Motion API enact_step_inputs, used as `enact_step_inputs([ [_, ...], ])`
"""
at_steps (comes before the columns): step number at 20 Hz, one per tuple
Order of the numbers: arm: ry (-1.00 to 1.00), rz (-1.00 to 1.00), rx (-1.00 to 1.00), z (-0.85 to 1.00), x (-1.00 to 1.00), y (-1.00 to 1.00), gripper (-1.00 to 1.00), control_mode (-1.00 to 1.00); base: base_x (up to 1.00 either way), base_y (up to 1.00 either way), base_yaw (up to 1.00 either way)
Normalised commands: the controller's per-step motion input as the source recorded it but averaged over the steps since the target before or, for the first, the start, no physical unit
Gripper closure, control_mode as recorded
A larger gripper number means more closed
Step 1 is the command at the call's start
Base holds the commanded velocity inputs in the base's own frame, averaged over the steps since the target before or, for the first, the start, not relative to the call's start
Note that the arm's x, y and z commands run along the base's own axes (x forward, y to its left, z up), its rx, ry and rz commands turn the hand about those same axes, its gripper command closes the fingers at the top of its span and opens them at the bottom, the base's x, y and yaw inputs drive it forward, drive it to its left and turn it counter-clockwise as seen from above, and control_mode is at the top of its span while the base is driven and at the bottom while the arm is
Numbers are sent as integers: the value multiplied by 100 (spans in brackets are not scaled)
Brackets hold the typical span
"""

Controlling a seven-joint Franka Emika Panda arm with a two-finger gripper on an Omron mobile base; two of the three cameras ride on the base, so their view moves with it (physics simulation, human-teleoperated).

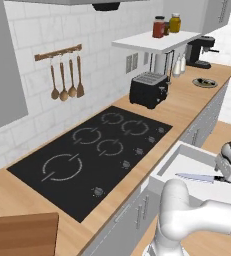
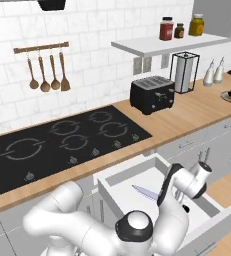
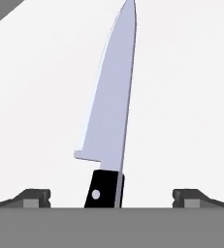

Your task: Pick up the knife from the drawer and place it on the cutting board. Then place the meat from the plate to the cutting board.

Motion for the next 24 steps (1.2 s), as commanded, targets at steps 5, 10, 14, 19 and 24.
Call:
enact_step_inputs([
  [5,0,0,-1,-24,9,0,-100,-100,0,0,0],
  [10,0,0,0,-26,-16,0,-100,-100,0,0,0],
  [14,0,0,0,-2,-20,1,-100,-100,0,0,0],
  [19,0,0,0,-2,-1,1,-100,-100,0,0,0],
  [24,0,0,0,0,12,0,-100,-100,0,0,0],
])
